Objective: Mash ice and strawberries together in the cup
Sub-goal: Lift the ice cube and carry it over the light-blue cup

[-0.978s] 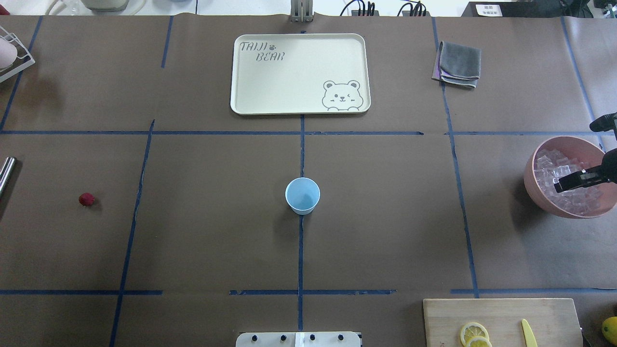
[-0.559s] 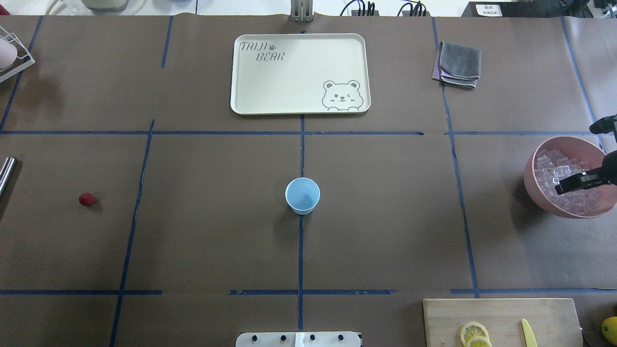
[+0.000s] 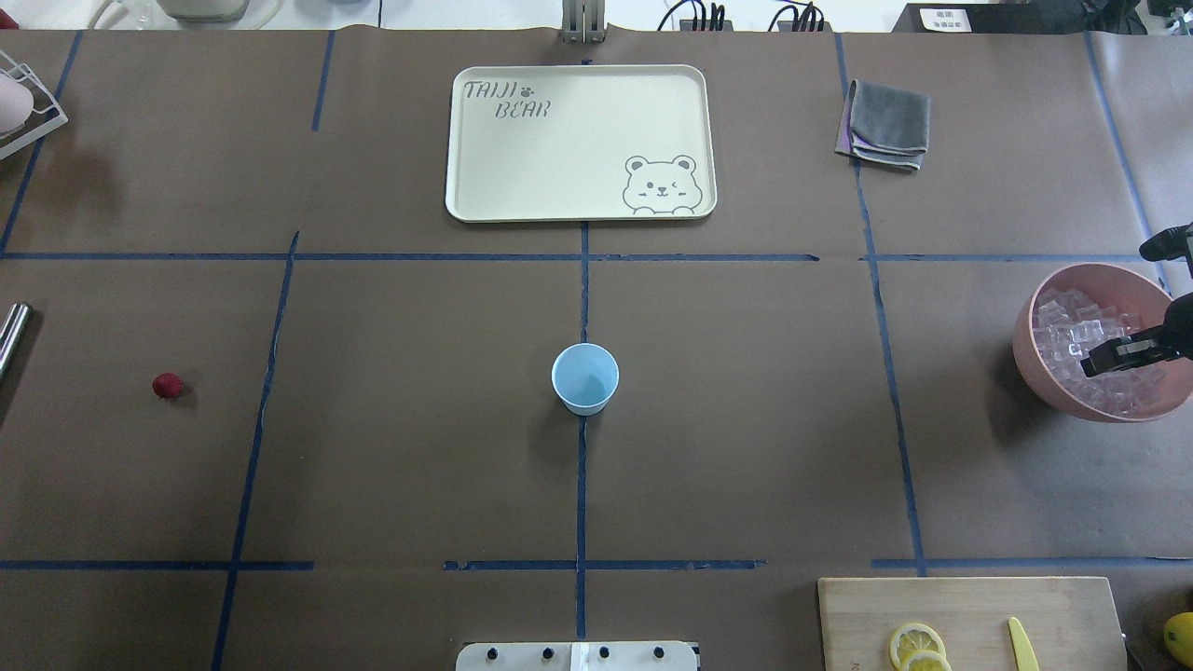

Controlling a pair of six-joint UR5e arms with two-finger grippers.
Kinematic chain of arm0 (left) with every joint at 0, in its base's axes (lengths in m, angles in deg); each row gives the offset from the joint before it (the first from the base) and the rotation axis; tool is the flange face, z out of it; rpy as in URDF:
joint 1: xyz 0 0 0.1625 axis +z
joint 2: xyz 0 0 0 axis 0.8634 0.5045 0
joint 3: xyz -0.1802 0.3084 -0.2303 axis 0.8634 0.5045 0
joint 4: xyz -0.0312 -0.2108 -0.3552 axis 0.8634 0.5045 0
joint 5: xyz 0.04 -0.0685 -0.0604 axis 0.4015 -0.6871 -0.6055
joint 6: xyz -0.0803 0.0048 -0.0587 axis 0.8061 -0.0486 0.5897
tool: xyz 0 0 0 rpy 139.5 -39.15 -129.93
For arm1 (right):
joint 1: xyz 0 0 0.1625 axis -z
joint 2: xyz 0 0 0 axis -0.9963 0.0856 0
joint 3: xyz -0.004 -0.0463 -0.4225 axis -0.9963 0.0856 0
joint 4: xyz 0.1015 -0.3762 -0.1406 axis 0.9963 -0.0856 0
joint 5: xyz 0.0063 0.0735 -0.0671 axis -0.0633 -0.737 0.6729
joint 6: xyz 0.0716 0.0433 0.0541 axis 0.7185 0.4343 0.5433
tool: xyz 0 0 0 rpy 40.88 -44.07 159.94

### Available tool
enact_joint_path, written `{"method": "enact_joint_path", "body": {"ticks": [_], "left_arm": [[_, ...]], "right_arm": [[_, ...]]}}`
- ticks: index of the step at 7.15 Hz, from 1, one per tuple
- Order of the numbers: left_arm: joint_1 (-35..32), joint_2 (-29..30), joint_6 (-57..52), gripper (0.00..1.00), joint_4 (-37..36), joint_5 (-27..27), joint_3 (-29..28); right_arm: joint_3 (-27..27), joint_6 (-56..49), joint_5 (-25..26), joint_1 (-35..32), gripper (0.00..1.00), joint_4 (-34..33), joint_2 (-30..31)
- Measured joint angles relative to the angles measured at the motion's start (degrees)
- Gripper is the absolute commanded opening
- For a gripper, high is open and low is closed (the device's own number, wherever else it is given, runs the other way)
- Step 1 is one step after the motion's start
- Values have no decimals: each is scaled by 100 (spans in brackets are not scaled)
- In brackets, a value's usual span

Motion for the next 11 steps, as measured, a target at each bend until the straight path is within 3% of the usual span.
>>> {"method": "enact_joint_path", "body": {"ticks": [4, 7, 9, 11], "left_arm": [[7, 0, 0, 100, 0, 0, 0], [9, 5, 0, 100, 2, 0, 9], [9, 8, 2, 100, 8, 2, 36], [9, 20, 8, 100, 9, 8, 78]], "right_arm": [[-67, -2, -5, -25, 7, 6, 15], [-706, -3, -78, -249, 4, -242, 23], [-1279, 16, -82, -315, 0, -1270, -511], [-1434, 497, 44, 75, 0, -2177, -1525]]}}
